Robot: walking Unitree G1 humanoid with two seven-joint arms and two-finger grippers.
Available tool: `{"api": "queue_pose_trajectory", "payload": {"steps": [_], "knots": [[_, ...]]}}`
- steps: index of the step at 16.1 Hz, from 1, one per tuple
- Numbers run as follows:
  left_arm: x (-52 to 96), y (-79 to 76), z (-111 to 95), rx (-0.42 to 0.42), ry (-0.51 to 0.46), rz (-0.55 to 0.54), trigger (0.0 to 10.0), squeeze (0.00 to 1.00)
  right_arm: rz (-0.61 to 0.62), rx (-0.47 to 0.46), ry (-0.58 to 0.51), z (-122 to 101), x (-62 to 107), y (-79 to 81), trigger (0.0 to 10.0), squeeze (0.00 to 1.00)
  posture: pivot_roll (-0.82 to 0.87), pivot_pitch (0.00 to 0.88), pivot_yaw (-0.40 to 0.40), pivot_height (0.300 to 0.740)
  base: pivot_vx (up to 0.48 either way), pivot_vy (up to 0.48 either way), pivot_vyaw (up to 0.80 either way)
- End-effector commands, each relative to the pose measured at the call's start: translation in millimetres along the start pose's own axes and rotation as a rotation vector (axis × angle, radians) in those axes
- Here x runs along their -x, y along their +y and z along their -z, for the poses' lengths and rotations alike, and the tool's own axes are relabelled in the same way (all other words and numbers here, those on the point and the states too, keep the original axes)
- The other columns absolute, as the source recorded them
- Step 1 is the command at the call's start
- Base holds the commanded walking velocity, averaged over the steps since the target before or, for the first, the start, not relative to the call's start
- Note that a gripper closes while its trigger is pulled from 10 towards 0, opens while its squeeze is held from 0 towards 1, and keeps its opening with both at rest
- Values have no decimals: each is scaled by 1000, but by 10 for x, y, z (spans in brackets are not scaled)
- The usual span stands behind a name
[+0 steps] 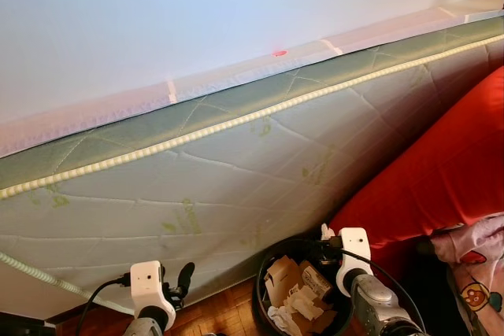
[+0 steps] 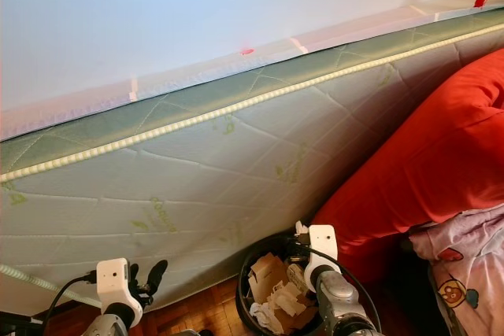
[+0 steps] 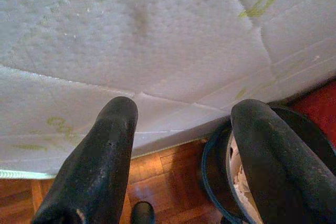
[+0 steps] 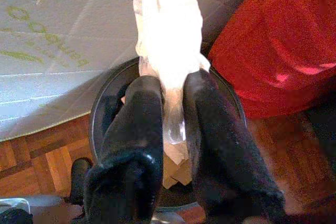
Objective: Clean up the room
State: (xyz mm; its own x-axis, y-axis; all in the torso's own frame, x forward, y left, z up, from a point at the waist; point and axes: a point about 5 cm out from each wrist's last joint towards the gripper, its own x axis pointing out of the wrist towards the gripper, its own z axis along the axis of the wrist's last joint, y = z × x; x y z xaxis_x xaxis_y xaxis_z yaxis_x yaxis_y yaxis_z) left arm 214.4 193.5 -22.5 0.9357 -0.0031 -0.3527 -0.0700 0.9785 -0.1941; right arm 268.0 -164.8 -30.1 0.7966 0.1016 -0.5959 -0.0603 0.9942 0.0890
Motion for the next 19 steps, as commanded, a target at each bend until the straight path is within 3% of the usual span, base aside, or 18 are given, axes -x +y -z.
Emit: {"api": "queue_pose_trajectory", "payload": {"steps": [1, 10, 12, 13, 14, 15, 19], "knots": [[37, 24, 35, -3, 18, -9, 10000, 0, -3, -11, 25, 63, 11, 13, 10000, 996, 220, 161, -18, 740, 0, 0, 0], [18, 25, 20, -2, 22, -15, 10000, 0, -64, -5, 74, 144, 21, 68, 10000, 1000, 219, 158, -23, 740, 0, 0, 0], [12, 23, 29, -2, 30, -13, 10000, 0, -52, -9, 78, 160, 26, 58, 10000, 957, 218, 156, -22, 740, 0, 0, 0], [2, 24, 48, -8, 46, -8, 10000, 0, -31, -13, 72, 162, 29, 41, 10000, 0, 211, 145, -20, 740, 0, 0, 0], [-2, 30, 57, -10, 52, -9, 10000, 0, -13, -26, 66, 167, 34, 22, 10000, 0, 211, 145, -20, 740, 0, 0, 0], [-12, 86, 95, -18, 82, -23, 10000, 0, 68, -98, 45, 199, 69, -102, 10000, 0, 202, 135, -13, 740, 0, 0, 0], [-11, 169, 183, -38, 150, -37, 10000, 0, 155, -150, 84, 461, 222, -349, 10000, 0, 175, 98, -2, 740, 0, 0, 0]]}}
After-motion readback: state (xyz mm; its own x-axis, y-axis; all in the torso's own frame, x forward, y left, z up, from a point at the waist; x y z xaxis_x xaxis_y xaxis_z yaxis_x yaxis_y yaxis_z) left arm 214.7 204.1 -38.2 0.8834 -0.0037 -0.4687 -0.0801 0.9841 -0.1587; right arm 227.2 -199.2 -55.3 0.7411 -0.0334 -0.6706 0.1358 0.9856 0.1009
